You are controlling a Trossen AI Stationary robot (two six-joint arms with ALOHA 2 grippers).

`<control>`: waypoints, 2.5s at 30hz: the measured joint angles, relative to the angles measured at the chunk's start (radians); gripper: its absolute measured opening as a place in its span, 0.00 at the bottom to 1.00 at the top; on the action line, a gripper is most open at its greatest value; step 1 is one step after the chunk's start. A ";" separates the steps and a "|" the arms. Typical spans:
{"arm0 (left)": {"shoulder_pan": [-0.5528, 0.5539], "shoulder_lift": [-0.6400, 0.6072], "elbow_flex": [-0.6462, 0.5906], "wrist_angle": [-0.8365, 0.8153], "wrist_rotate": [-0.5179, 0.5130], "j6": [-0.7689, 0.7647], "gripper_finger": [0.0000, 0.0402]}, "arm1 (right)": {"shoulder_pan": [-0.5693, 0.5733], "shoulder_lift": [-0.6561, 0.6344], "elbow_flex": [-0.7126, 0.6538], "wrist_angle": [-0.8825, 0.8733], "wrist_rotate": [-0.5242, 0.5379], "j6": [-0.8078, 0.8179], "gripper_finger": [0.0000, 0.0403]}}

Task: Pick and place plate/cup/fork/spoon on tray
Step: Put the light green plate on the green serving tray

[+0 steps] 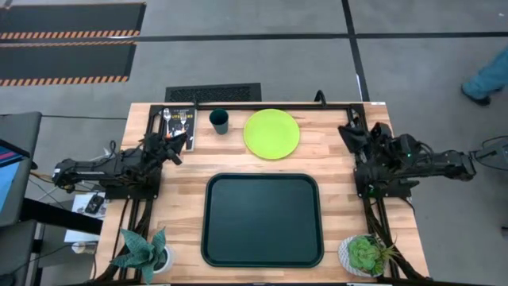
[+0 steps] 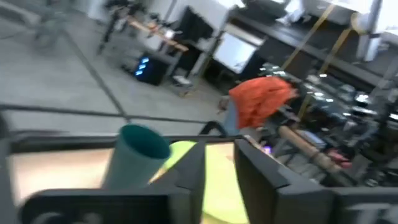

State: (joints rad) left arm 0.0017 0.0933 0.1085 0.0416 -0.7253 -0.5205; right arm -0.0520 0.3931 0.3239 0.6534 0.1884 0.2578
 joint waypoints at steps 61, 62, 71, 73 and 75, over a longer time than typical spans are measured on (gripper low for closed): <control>0.000 0.280 0.674 -0.672 -0.005 -0.218 0.70 | -0.551 1.071 0.374 -0.827 -0.179 0.748 0.55; 0.000 0.280 0.674 -0.672 -0.005 -0.221 0.70 | -0.551 1.082 0.371 -0.828 -0.172 0.757 0.55; 0.000 0.280 0.674 -0.672 -0.002 -0.233 0.70 | -0.525 1.211 0.365 -0.674 -0.172 0.813 0.55; 0.000 0.280 0.674 -0.672 -0.002 -0.233 0.70 | -0.524 1.249 0.365 -0.626 -0.181 0.844 0.55; 0.000 0.280 0.674 -0.672 -0.002 -0.233 0.70 | -0.524 1.276 0.365 -0.591 -0.196 0.864 0.55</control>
State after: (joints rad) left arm 0.0017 0.3729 0.7826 -0.6308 -0.7269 -0.7532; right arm -0.5760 1.6695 0.6891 0.0623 -0.0074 1.1222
